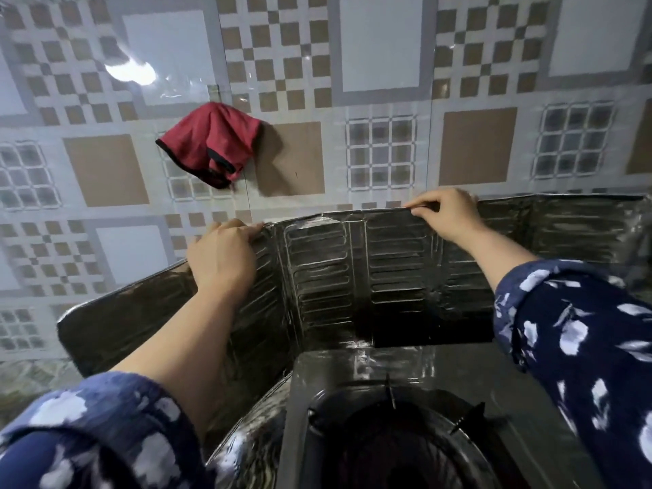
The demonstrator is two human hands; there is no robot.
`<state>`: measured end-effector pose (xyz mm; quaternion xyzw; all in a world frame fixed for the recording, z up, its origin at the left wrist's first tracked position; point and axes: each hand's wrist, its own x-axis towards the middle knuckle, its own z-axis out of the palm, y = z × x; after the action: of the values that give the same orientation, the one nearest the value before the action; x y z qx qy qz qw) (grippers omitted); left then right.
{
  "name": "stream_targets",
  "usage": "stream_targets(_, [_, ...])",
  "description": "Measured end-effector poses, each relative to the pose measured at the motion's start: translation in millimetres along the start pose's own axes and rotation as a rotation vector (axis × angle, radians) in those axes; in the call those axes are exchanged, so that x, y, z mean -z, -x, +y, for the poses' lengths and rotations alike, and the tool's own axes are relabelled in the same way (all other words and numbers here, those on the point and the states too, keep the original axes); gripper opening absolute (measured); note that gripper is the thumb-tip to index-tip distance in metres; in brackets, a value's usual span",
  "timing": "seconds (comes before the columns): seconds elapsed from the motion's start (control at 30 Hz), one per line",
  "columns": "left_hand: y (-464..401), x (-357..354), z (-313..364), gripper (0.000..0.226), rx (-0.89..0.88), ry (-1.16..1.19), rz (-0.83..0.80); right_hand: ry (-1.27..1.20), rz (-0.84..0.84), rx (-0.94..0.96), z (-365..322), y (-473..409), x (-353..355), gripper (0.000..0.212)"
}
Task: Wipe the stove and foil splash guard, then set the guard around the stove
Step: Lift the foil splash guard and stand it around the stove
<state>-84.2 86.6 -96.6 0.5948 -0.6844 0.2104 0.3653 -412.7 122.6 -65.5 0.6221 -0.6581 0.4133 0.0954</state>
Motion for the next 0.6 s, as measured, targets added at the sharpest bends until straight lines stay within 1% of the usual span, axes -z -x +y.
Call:
stream_targets(0.13, [-5.3,15.3,-4.1,0.048,-0.013,0.020,0.084,-0.034,0.014,0.019,-12.5,-9.8,14.2,0.017])
stream_targets(0.23, [-2.7,19.8,-7.0,0.047,-0.010,0.024,0.097,-0.065,0.022,0.036,-18.4,-12.2,15.0,0.016])
stream_targets(0.33, [8.3,19.0,-9.2,0.044,-0.032,0.023,0.106,-0.062,-0.007,0.000,-13.1,-3.0,7.3,0.015])
stream_targets(0.43, [22.1,10.8,-12.8,0.044,-0.020,0.024,0.075,-0.065,-0.056,-0.040,-4.7,11.0,-4.1,0.015])
stream_targets(0.6, [45.2,-7.8,-11.2,0.045,-0.003,0.018,-0.043,-0.020,-0.129,-0.067,11.6,32.3,-24.0,0.016])
